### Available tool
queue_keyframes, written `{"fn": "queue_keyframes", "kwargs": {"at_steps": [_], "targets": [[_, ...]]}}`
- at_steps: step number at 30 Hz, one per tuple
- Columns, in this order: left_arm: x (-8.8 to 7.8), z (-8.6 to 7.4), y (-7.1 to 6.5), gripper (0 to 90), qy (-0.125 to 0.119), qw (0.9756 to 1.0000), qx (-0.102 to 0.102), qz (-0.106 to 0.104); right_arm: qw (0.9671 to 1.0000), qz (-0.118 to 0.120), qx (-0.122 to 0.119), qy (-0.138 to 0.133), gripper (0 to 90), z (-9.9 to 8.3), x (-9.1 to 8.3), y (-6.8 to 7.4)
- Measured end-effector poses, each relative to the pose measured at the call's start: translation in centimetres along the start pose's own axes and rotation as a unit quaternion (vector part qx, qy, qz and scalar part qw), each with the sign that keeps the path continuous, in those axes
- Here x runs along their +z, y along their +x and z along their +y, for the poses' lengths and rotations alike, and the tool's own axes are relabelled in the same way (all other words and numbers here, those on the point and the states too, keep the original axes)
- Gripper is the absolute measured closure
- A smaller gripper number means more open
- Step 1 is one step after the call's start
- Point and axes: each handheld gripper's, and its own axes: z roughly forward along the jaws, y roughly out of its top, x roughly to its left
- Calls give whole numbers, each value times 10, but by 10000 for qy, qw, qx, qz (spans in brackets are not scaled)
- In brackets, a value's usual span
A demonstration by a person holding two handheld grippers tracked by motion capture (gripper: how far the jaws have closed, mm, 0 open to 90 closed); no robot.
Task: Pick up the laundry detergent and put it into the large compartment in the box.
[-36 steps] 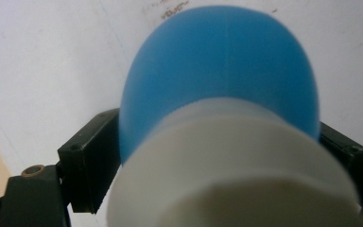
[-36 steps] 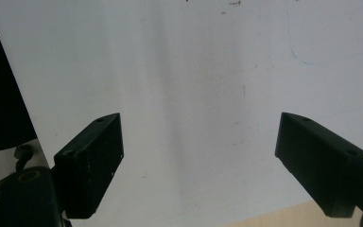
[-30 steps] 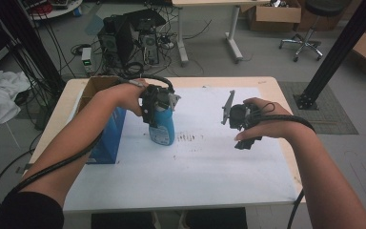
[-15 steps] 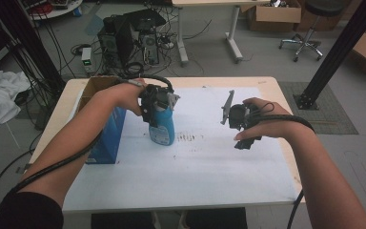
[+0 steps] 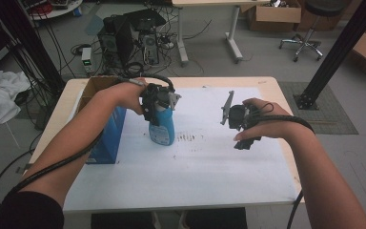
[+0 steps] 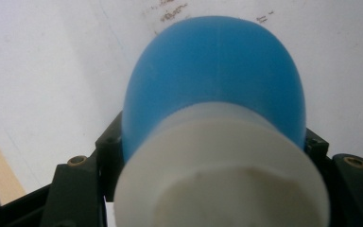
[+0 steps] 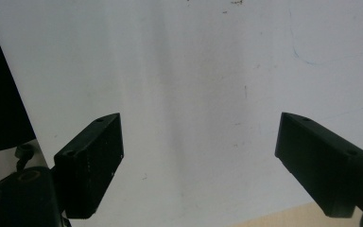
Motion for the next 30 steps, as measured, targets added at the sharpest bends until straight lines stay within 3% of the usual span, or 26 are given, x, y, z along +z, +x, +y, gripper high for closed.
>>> {"fn": "queue_keyframes", "kwargs": {"at_steps": [9,10,16,18,24,28,29,30], "targets": [[1,3,1,376,137,9999,19,-67,10000,13,31,-44,162,-1,3,0],[0,4,2,384,152,9997,-35,-169,10000,5,29,-50,162,-1,3,0],[0,2,3,388,147,9994,-244,-182,10000,-4,33,-52,162,-3,2,1],[-3,1,3,388,105,9986,-463,-233,10000,-2,23,-47,162,-4,2,1],[-11,2,0,388,115,9985,-523,-72,10000,-5,23,-85,162,-3,1,2],[-22,1,-2,388,111,9965,-825,-116,10000,-23,-27,-69,162,-1,-1,3],[-27,1,-1,388,177,9922,-1203,-281,9999,-34,-20,-97,162,-1,-1,3],[-30,0,-1,387,215,9906,-1299,-362,9999,-37,-35,-89,162,0,-1,3]]}}
